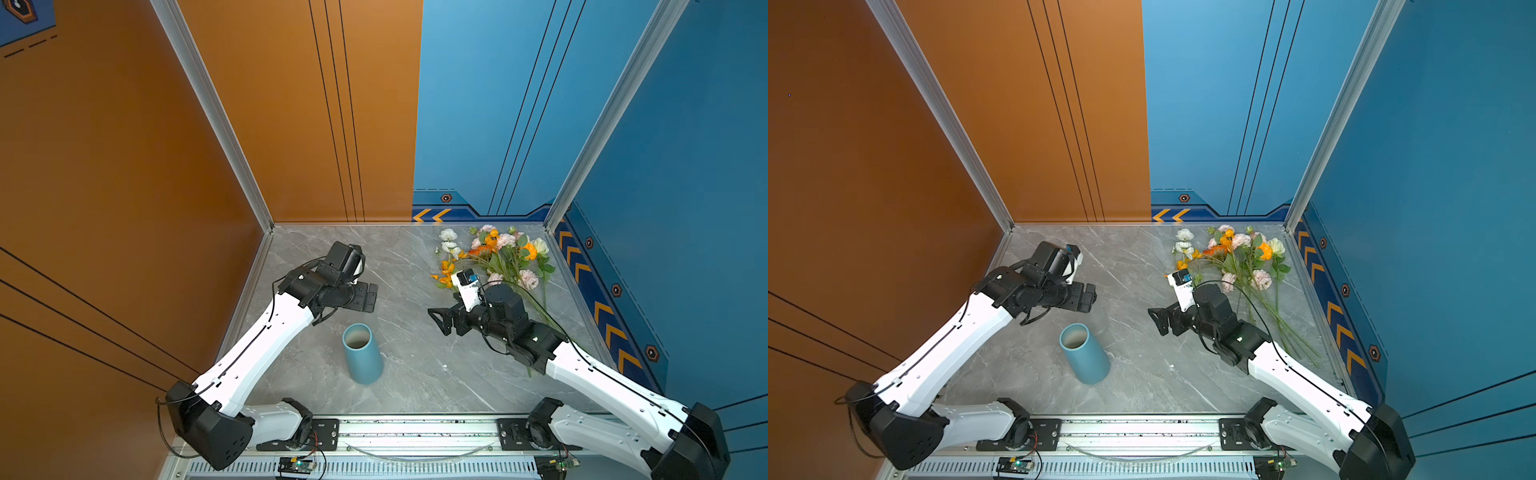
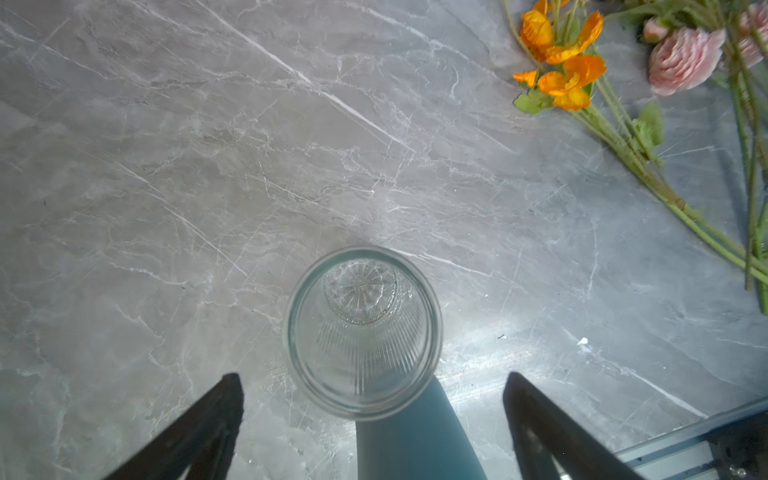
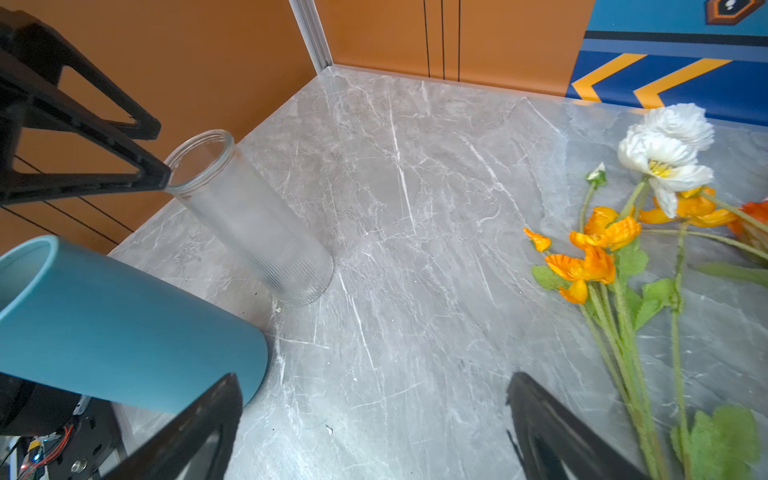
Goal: Arrange the flowers into the vase
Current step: 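Grasp the clear glass vase with the left gripper while the right moves over flowers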
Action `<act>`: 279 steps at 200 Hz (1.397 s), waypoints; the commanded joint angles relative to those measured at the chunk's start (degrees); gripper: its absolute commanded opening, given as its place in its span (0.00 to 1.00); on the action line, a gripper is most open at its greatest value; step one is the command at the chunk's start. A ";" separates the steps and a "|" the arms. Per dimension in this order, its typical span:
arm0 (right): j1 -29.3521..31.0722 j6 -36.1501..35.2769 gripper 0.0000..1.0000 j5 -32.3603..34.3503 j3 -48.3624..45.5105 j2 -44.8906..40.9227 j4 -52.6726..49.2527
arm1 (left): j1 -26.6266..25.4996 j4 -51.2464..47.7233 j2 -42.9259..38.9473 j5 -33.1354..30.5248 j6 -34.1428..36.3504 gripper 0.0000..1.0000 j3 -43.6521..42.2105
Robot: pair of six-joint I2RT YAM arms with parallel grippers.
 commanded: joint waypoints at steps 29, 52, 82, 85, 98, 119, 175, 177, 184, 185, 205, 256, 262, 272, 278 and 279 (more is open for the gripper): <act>0.42 -0.71 1.00 1.22 0.92 0.57 1.85 | -1.56 -3.90 4.63 -5.83 -0.65 0.98 2.66; 0.42 -1.08 1.00 1.93 0.47 -0.14 1.50 | -1.56 -3.81 6.58 -6.13 -0.30 0.98 3.73; 0.42 -1.18 1.00 2.27 0.19 -0.36 1.04 | -1.56 -3.65 10.17 -5.71 0.14 1.00 5.53; 0.46 -1.17 1.00 2.25 0.19 -0.44 0.97 | -1.56 -3.71 10.62 -5.70 0.12 1.00 5.65; 0.42 -1.01 1.00 2.18 0.11 -0.58 0.95 | -1.54 -3.53 11.98 -5.34 0.10 0.97 6.20; 0.42 -0.82 1.00 2.46 -0.21 -1.14 0.91 | -1.32 -3.59 13.33 -4.51 -0.48 0.92 6.60; 0.42 -0.83 1.00 2.77 -0.36 -1.08 0.68 | -0.59 -3.67 13.27 -2.49 -1.16 0.81 5.56; 0.42 -0.85 1.00 2.81 -0.37 -1.07 0.69 | -0.59 -3.71 13.29 -2.39 -1.11 0.80 5.52; 0.42 -0.88 1.00 2.70 -0.35 -0.90 0.83 | -0.50 -3.66 13.21 -2.01 -1.11 0.78 5.40; 0.42 -0.89 1.00 2.72 -0.30 -0.89 0.85 | -0.42 -3.69 13.17 -1.99 -1.10 0.78 5.34; 0.42 -0.73 1.00 2.43 -0.17 -0.35 0.96 | -0.15 -3.73 12.89 -1.05 -1.11 0.68 5.24; 0.42 -0.60 1.00 2.47 0.01 -0.10 0.89 | 0.22 -3.72 12.33 0.13 -1.09 0.50 6.00; 0.42 -0.65 1.00 2.62 0.01 -0.18 0.83 | 0.19 -3.67 12.33 0.22 -1.12 0.46 6.44; 0.44 -0.65 1.00 2.80 0.01 -0.27 0.69 | 0.15 -3.66 12.32 0.61 -1.11 0.43 7.47; 0.42 -0.73 1.00 2.93 0.01 -0.40 0.54 | 0.09 -3.76 12.46 0.81 -1.09 0.41 8.34; 0.42 -0.69 1.00 2.96 0.01 -0.42 0.52 | 0.06 -3.74 12.49 0.87 -1.09 0.41 8.43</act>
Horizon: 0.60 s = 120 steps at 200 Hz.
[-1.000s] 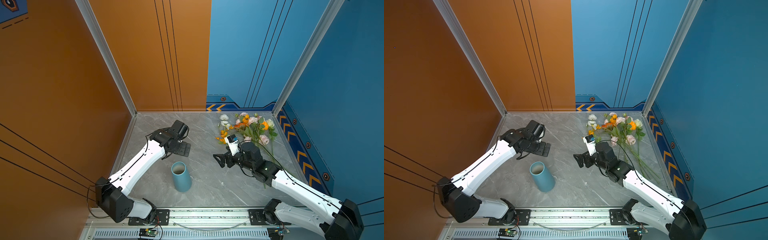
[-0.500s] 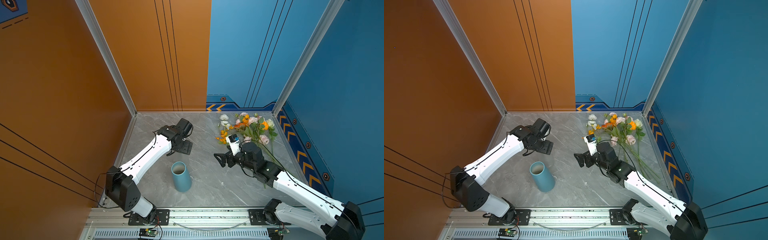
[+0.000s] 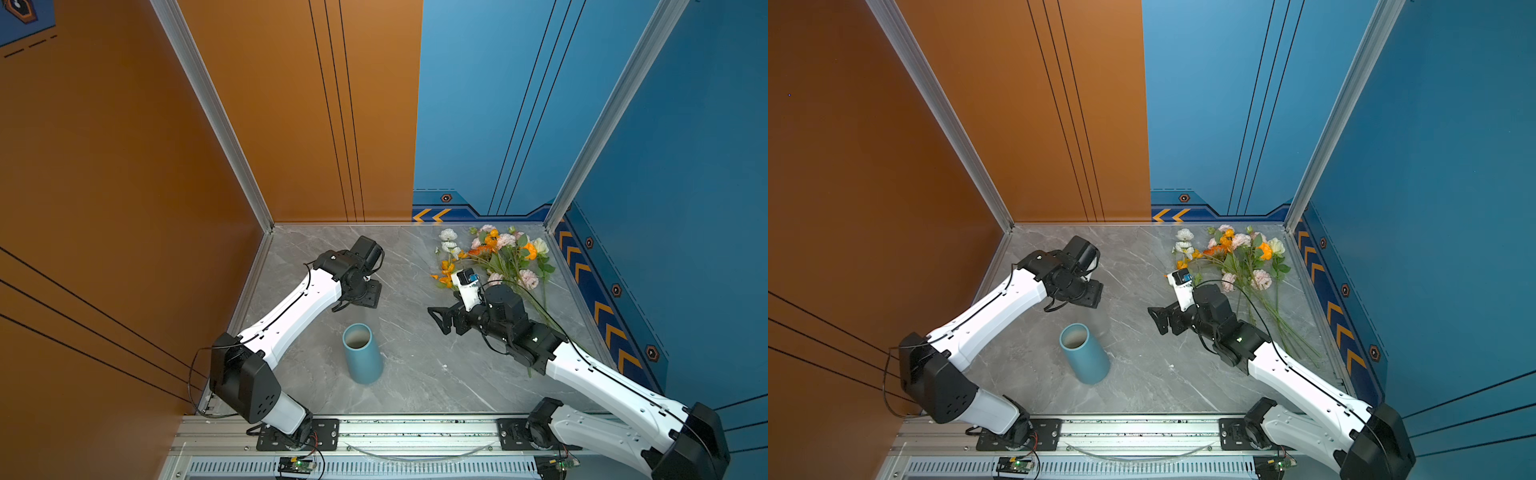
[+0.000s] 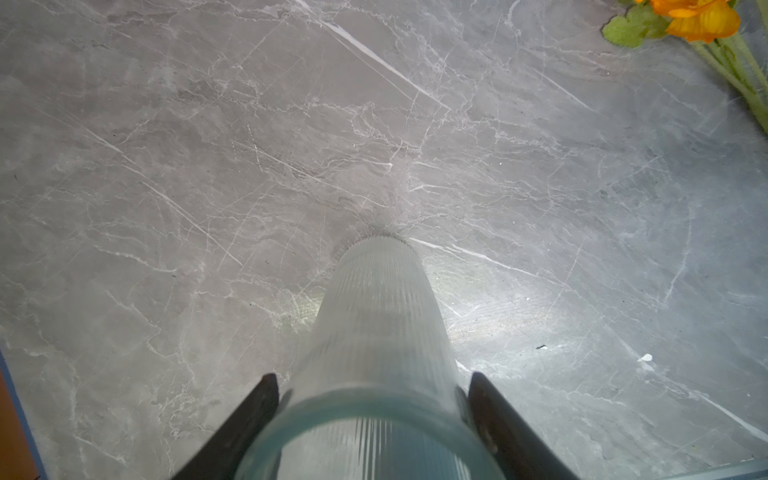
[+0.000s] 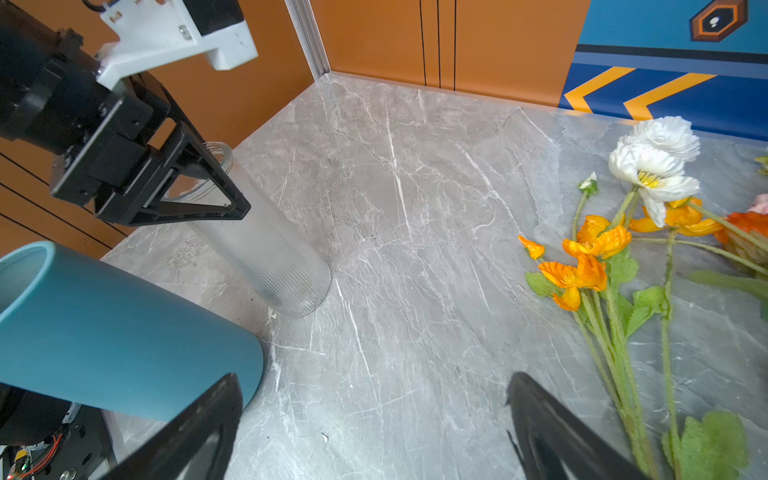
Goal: Arrange the flowers into the vase
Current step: 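Grasp the clear glass vase with the left gripper while the right moves over flowers, then carry the glass vase with the left gripper toward the flower pile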
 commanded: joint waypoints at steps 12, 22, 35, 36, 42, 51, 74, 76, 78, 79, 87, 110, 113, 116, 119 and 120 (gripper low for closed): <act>0.37 -0.35 1.00 2.12 0.13 -0.12 -0.34 | -0.10 -1.41 -0.59 2.45 -0.03 0.37 4.80; 0.14 -0.15 1.00 2.64 0.18 -0.31 -1.05 | -0.40 -1.38 -0.09 2.65 0.06 0.35 6.53; -0.56 0.35 1.00 3.98 0.21 -0.75 -2.33 | -0.94 -1.41 0.96 3.15 0.24 0.33 9.08; -0.66 0.40 1.00 4.08 0.21 -0.76 -2.48 | -0.95 -1.37 1.05 3.18 0.24 0.32 9.28; -1.21 0.66 1.00 4.34 0.09 -1.13 -2.98 | -1.28 -1.38 1.76 3.32 0.34 0.31 10.60; -2.19 1.02 1.00 4.60 -0.18 -1.84 -3.70 | -1.81 -1.42 3.03 3.60 0.68 0.31 12.67; -5.47 2.61 1.00 5.67 -0.85 -3.75 -6.03 | -3.69 -1.42 7.94 4.32 1.87 0.30 18.27; -5.79 2.75 1.00 5.73 -0.87 -3.89 -6.33 | -3.78 -1.47 8.50 4.45 1.97 0.30 18.79; -6.02 2.87 1.00 5.77 -0.92 -4.04 -6.65 | -3.84 -1.48 9.00 4.50 2.11 0.29 19.45; -6.21 2.89 1.00 5.80 -0.88 -4.08 -6.79 | -3.99 -1.49 9.28 4.51 2.19 0.29 19.69; -7.43 3.24 1.00 5.92 -1.03 -4.60 -8.02 | -4.50 -1.58 11.57 4.89 2.64 0.29 22.04; -10.52 4.15 1.00 6.01 -1.64 -6.64 -10.97 | -5.60 -2.29 17.87 5.09 3.65 0.28 29.38; -10.86 4.20 1.00 5.92 -1.78 -6.93 -11.16 | -5.73 -2.52 18.78 4.96 3.73 0.28 30.40; -11.22 4.22 1.00 5.83 -1.93 -7.30 -11.44 | -5.83 -2.77 19.63 5.04 3.91 0.27 31.44; -11.53 4.33 1.00 5.74 -2.06 -7.69 -11.63 | -5.92 -3.01 20.52 5.00 4.06 0.27 32.51; -11.64 4.32 1.00 5.70 -2.11 -7.79 -11.70 | -5.99 -3.09 20.71 5.02 4.13 0.27 32.82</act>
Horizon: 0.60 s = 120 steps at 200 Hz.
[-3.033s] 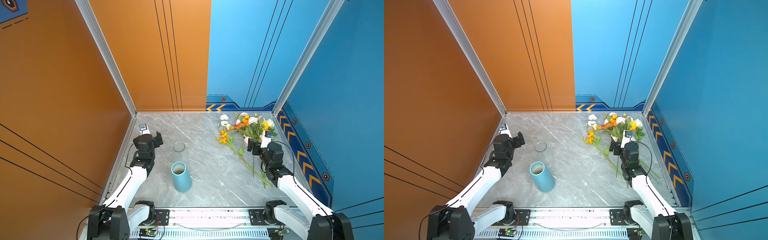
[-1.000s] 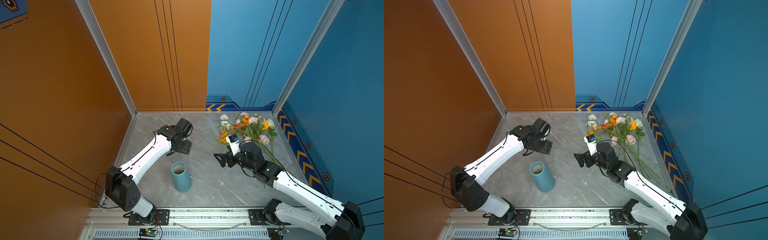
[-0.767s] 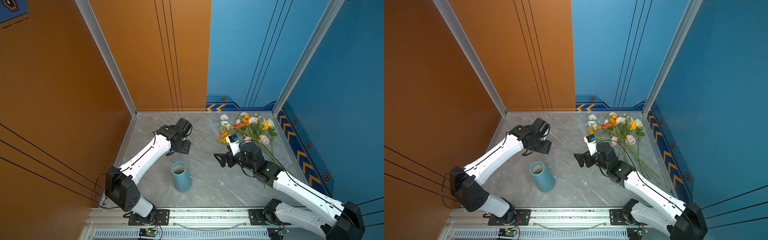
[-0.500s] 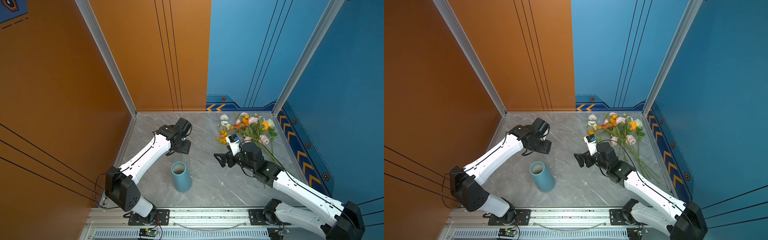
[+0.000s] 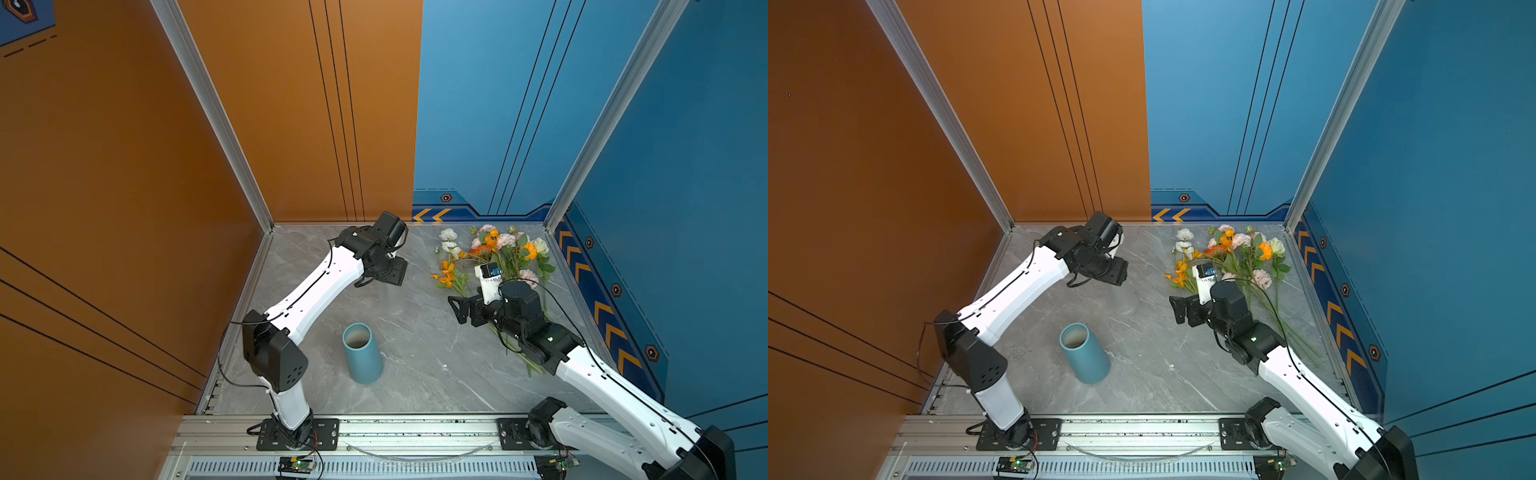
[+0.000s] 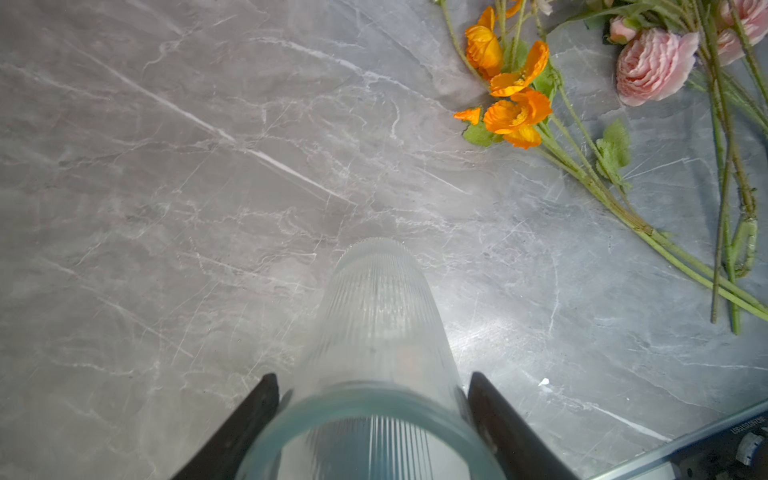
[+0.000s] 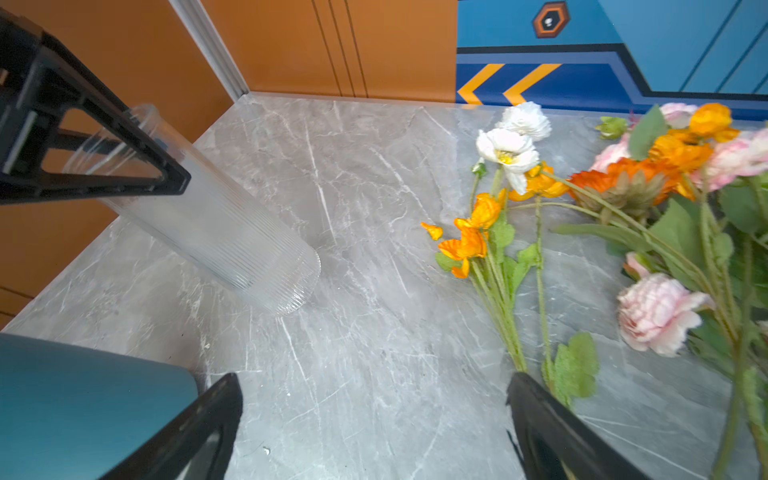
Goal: Arrange the flowers into the vase
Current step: 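Carry the glass vase with the left gripper toward the flower pile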
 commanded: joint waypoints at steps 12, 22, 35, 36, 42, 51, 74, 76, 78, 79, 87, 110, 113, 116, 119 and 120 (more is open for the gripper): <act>-3.26 2.03 1.00 0.69 -2.12 -3.83 -5.56 | -1.39 -1.66 7.27 1.17 2.89 0.27 11.18; -4.03 2.11 1.00 0.30 -2.42 -4.70 -5.99 | -1.77 -3.28 9.92 0.57 3.61 0.27 14.77; -4.67 2.16 1.00 0.00 -2.69 -5.52 -6.51 | -2.25 -5.71 13.28 -0.50 4.52 0.27 19.26; -4.66 2.16 1.00 0.00 -2.69 -5.61 -6.55 | -2.33 -5.87 13.51 -0.56 4.55 0.27 19.62; -4.88 2.15 1.00 -0.11 -2.76 -5.86 -6.75 | -2.40 -6.93 14.74 -0.94 4.94 0.26 21.41; -5.13 2.23 1.00 -0.13 -2.86 -6.29 -6.86 | -2.54 -8.12 16.36 -1.61 5.57 0.26 23.56; -5.50 2.37 1.00 -0.50 -3.22 -6.56 -6.94 | -2.49 -9.16 18.21 -3.03 6.55 0.26 25.74; -5.52 2.34 1.00 -0.46 -3.22 -6.58 -6.95 | -2.53 -9.16 18.29 -3.14 6.57 0.26 25.82; -5.56 2.38 1.00 -0.45 -3.22 -6.58 -6.95 | -2.56 -9.19 18.35 -3.21 6.64 0.27 25.86; -5.59 2.35 1.00 -0.53 -3.22 -6.54 -6.99 | -2.52 -9.15 18.38 -3.28 6.67 0.27 25.87; -5.61 2.33 1.00 -0.65 -3.21 -6.46 -6.96 | -2.54 -9.12 18.56 -3.66 6.94 0.27 25.96; -5.70 2.51 1.00 -0.90 -3.13 -6.32 -6.90 | -2.42 -9.20 19.01 -4.70 7.59 0.27 26.05; -5.65 2.52 1.00 -0.90 -3.13 -6.32 -6.89 | -2.43 -9.20 19.02 -4.75 7.71 0.26 26.05; -5.68 2.51 1.00 -0.91 -3.13 -6.32 -6.87 | -2.41 -9.19 19.10 -4.67 7.75 0.26 26.05; -5.67 2.50 1.00 -0.89 -3.13 -6.32 -6.87 | -2.40 -9.22 19.17 -4.59 7.71 0.26 26.05; -5.68 2.50 1.00 -0.97 -3.13 -6.32 -6.91 | -2.40 -9.20 19.23 -4.59 7.73 0.26 26.05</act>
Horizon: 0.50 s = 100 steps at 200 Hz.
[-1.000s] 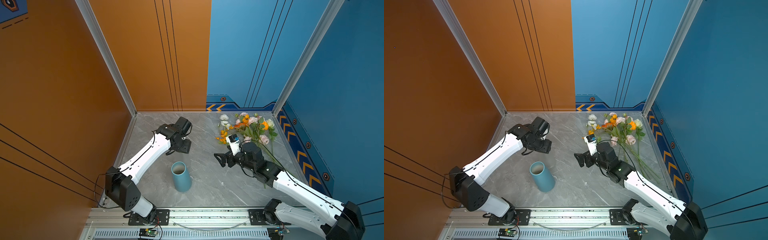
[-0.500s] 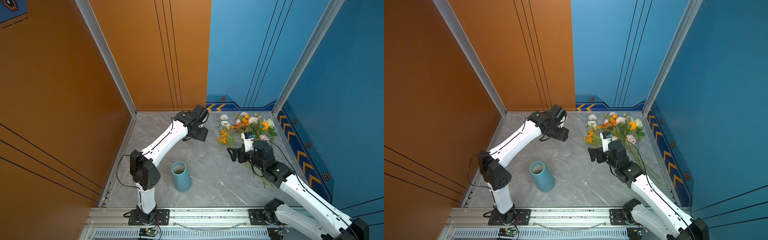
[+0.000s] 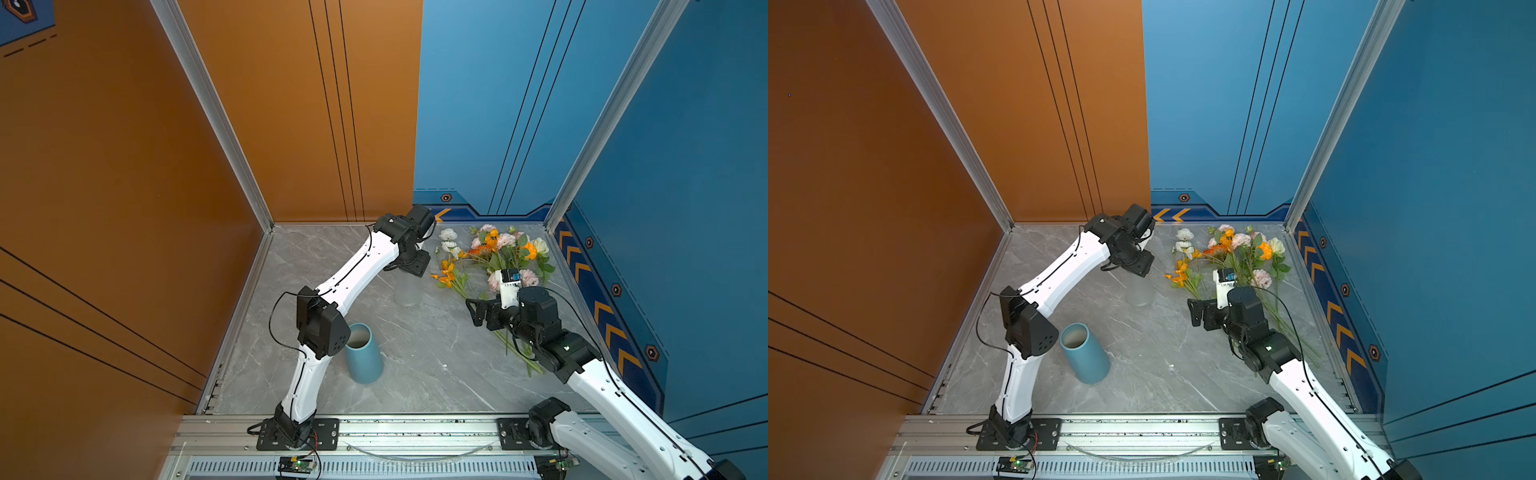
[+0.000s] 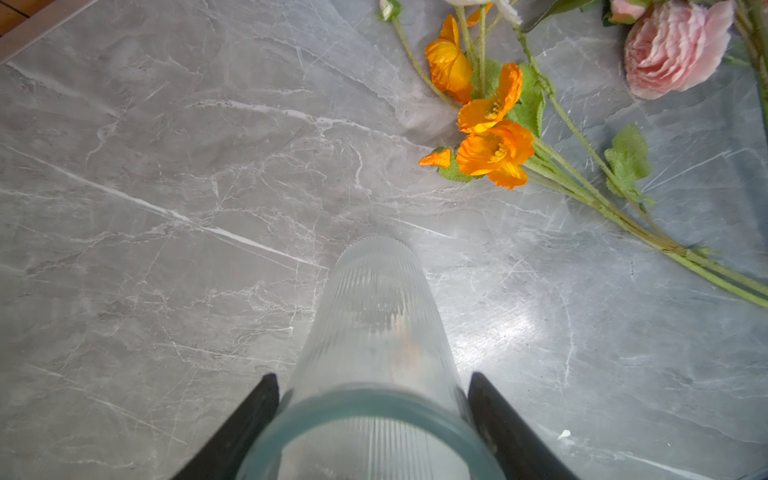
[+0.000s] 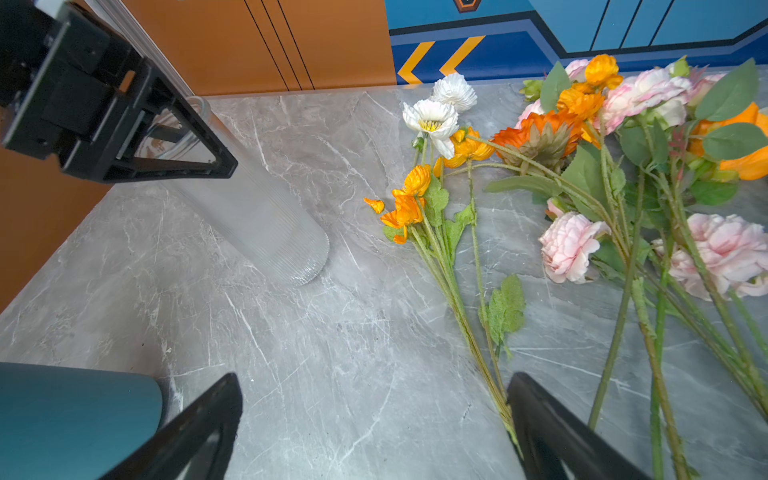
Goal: Arrange the flowers into the vase
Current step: 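Carry the glass vase with the left gripper toward the flower pile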
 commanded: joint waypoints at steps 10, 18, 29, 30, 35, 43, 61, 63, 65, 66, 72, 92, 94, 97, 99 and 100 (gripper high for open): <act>-0.32 1.11 1.00 -0.84 -0.58 -0.27 -1.33 | -0.10 -0.70 0.34 -2.01 1.70 0.27 2.33; -0.32 1.11 1.00 -0.84 -0.53 -0.37 -1.40 | 0.00 -0.73 0.63 -1.86 1.80 0.27 2.44; -0.34 1.17 1.00 -0.86 -0.53 -0.55 -1.41 | 0.11 -0.71 1.05 -1.65 1.78 0.27 2.62; -0.33 1.14 1.00 -0.85 -0.53 -0.56 -1.44 | 0.14 -0.70 1.08 -1.61 1.83 0.27 2.63; -0.31 1.19 1.00 -0.76 -0.62 -0.66 -1.47 | 0.16 -0.72 1.21 -1.58 1.72 0.27 2.77; -0.36 1.19 1.00 -0.76 -0.62 -0.78 -1.54 | 0.24 -0.69 1.50 -1.49 1.70 0.27 2.97; -0.41 1.20 1.00 -0.67 -0.80 -0.90 -1.58 | 0.49 -0.69 1.89 -0.98 1.53 0.27 3.50; -0.36 1.19 1.00 -0.66 -0.80 -0.92 -1.56 | 0.51 -0.69 1.96 -0.90 1.59 0.27 3.56; -0.40 1.19 1.00 -0.71 -0.75 -0.86 -1.57 | 0.53 -0.67 1.98 -0.88 1.54 0.28 3.55; -0.40 1.19 1.00 -0.69 -0.77 -0.80 -1.56 | 0.52 -0.64 2.02 -0.84 1.48 0.28 3.58; -0.49 1.19 1.00 -0.70 -0.66 -0.75 -1.60 | 0.69 -0.65 2.14 -0.48 1.55 0.29 3.76; -0.50 1.13 1.00 -1.08 -0.36 -0.27 -1.64 | 1.04 -0.62 2.46 0.60 1.40 0.32 3.87; -0.45 1.11 1.00 -1.10 -0.36 -0.23 -1.64 | 1.04 -0.65 2.50 0.61 1.42 0.32 3.78; -0.50 1.15 1.00 -1.10 -0.29 -0.18 -1.70 | 1.08 -0.65 2.51 0.62 1.42 0.33 3.78; -0.56 1.12 1.00 -1.15 -0.27 -0.15 -1.65 | 1.05 -0.66 2.51 0.66 1.47 0.33 3.78; -0.57 1.11 1.00 -1.12 -0.27 -0.10 -1.65 | 1.05 -0.68 2.51 0.68 1.50 0.34 3.78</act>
